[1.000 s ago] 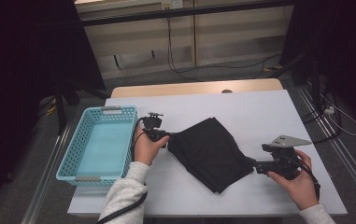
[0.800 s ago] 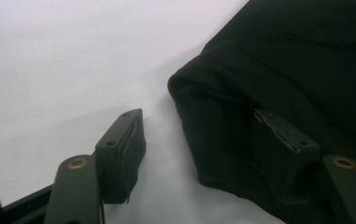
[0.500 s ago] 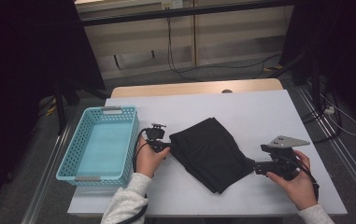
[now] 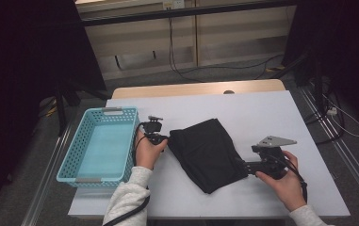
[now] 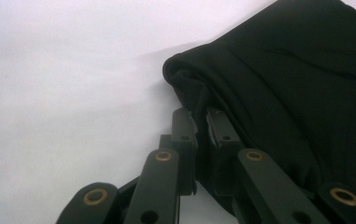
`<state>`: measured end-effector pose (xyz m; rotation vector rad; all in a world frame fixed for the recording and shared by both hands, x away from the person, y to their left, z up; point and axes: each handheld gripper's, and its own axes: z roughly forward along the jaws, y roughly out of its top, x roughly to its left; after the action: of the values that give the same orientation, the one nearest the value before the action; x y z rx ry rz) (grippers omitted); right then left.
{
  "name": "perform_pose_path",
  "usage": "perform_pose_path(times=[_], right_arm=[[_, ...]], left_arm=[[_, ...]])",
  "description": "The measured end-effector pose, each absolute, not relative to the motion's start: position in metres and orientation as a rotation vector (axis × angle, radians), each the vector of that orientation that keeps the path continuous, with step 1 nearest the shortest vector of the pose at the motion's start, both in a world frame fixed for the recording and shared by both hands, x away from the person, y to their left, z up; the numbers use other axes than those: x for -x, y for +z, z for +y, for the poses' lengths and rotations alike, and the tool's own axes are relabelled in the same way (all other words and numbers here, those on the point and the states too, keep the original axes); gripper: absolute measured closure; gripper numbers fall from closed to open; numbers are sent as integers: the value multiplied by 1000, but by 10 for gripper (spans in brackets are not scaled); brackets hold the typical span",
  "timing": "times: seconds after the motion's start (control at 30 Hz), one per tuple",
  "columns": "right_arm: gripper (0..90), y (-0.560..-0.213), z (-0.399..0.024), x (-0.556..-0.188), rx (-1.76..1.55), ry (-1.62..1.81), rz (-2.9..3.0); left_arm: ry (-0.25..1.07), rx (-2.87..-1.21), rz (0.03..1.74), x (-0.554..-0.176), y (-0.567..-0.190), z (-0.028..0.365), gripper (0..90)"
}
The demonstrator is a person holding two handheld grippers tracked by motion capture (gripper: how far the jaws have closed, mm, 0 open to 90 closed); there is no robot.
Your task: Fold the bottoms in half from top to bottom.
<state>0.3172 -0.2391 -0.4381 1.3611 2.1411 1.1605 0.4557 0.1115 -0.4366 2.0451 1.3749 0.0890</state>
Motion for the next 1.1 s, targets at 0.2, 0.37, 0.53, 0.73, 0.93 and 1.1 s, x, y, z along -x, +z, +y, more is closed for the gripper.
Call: perform_pose_path(times=[0.2, 0.37, 0.53, 0.73, 0.93, 1.1], right_arm=[[196, -445, -222, -329, -1384, 1150, 2162], [205, -455, -212, -339, -1414, 1061, 2204], [224, -461, -210, -341, -1428, 1022, 2216], [454, -461, -208, -335, -1403, 1070, 2225], [723, -464, -206, -330, -1394, 1172, 2227], [759, -462, -203, -327, -1404, 1206, 2269]], left_arm=[[82, -2046, 1371, -453, -436, 113, 829], [75, -2036, 1362, -455, -438, 115, 829], [81, -2038, 1353, -454, -438, 115, 829], [80, -2033, 1348, -455, -437, 116, 832], [70, -2025, 1354, -456, -436, 116, 834], [79, -2022, 1347, -456, -433, 117, 833]])
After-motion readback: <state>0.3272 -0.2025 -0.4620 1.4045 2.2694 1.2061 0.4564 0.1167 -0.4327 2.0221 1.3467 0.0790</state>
